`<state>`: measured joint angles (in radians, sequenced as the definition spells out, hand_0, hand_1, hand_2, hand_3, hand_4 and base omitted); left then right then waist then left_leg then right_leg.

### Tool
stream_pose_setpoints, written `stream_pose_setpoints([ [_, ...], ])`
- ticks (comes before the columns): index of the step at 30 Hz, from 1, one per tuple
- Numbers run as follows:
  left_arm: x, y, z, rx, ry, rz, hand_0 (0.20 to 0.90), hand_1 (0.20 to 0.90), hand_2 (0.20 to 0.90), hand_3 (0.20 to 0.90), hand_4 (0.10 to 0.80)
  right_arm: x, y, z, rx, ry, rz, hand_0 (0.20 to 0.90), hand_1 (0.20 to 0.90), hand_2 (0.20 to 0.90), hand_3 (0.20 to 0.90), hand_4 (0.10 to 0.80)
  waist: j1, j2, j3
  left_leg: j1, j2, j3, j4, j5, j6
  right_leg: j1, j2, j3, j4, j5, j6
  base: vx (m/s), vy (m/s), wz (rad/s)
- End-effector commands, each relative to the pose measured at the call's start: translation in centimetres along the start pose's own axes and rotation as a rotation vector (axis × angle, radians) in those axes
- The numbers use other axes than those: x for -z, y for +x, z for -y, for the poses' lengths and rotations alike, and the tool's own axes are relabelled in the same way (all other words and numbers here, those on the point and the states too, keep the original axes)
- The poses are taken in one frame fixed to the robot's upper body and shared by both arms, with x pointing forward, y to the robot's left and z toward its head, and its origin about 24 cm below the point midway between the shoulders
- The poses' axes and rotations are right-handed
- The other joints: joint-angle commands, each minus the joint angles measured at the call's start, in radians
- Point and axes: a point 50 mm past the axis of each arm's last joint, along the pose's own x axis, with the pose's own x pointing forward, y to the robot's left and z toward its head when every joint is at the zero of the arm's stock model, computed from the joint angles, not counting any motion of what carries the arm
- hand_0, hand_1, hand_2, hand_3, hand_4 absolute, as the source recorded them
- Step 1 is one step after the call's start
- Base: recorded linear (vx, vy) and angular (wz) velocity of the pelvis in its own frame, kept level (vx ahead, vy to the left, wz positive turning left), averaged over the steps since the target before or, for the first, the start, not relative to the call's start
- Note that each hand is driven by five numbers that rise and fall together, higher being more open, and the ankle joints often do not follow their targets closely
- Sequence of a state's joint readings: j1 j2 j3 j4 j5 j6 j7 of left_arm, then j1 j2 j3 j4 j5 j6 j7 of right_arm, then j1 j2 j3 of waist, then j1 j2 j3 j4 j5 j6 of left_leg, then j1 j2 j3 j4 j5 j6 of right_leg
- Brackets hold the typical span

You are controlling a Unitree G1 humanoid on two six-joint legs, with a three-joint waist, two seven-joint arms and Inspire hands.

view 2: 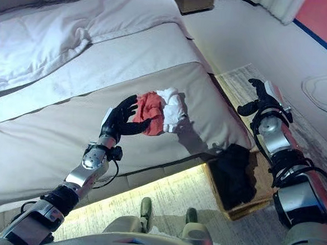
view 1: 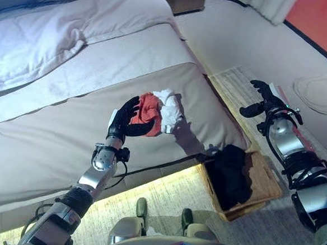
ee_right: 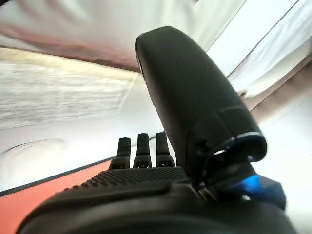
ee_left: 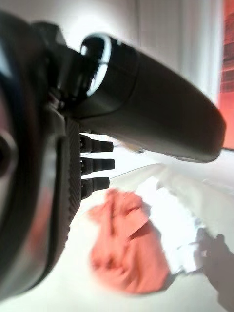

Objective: Pick up the clothes from the bed and place them into the basket

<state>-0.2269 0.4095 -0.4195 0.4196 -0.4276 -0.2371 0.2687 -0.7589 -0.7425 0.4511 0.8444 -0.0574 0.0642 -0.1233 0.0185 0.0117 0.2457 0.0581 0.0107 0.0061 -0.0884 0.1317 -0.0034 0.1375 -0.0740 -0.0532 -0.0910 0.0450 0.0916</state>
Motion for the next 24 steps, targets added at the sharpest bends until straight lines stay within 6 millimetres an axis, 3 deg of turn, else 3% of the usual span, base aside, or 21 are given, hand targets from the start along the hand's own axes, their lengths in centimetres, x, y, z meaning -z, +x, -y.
stream_pose_setpoints([
  [1, -2.8, 0.8, -1.4, 0.007, 0.05, 0.154, 0.9, 0.9, 0.9, 0.9, 0.8, -4.3, 1.3, 4.9, 0.117, -0.056, 0.139, 0.9, 0.9, 0.9, 0.9, 0.8, 0.069, -0.05, -0.063, -0.045, -0.018, -0.045, 0.224, -0.248, -0.001, -0.124, -0.024, -0.087, 0.25, -0.129, -0.053, 0.013, 0.003, 0.46],
  [8, -5.6, 0.8, -1.7, 0.056, 0.012, 0.292, 0.9, 0.9, 0.9, 0.9, 0.8, -7.0, 1.9, 6.6, 0.183, -0.122, 0.184, 0.9, 0.9, 0.9, 0.9, 0.8, 0.138, -0.008, 0.087, -0.205, -0.072, -0.11, 0.385, -0.278, 0.012, -0.232, -0.054, -0.139, 0.394, -0.189, -0.082, -0.057, 0.028, 0.44],
  [12, -7.8, 0.2, -1.2, 0.102, -0.02, 0.402, 0.9, 0.9, 0.9, 0.9, 0.8, -8.6, 2.2, 8.5, 0.255, -0.167, 0.168, 0.9, 0.9, 0.9, 0.9, 0.8, 0.175, 0.03, 0.181, -0.345, -0.107, -0.134, 0.514, -0.299, 0.031, -0.376, -0.074, -0.156, 0.586, -0.244, -0.105, -0.124, 0.044, 0.29],
  [23, -9.4, -0.6, -0.8, 0.089, -0.109, 0.473, 0.9, 0.9, 0.9, 0.9, 0.8, -8.6, 2.3, 12.1, 0.349, -0.119, 0.091, 0.9, 0.9, 0.9, 0.9, 0.8, 0.213, 0.081, 0.274, -0.579, -0.162, -0.126, 0.769, -0.354, 0.044, -0.602, -0.1, -0.168, 0.873, -0.33, -0.142, -0.053, 0.013, 0.18],
  [24, -9.3, -0.8, -0.8, 0.083, -0.121, 0.47, 0.9, 0.9, 0.9, 0.9, 0.8, -8.4, 2.2, 12.3, 0.355, -0.116, 0.082, 0.9, 0.9, 0.9, 0.9, 0.8, 0.217, 0.082, 0.274, -0.587, -0.164, -0.124, 0.795, -0.385, 0.044, -0.61, -0.096, -0.159, 0.896, -0.355, -0.138, 0.026, -0.02, 0.11],
])
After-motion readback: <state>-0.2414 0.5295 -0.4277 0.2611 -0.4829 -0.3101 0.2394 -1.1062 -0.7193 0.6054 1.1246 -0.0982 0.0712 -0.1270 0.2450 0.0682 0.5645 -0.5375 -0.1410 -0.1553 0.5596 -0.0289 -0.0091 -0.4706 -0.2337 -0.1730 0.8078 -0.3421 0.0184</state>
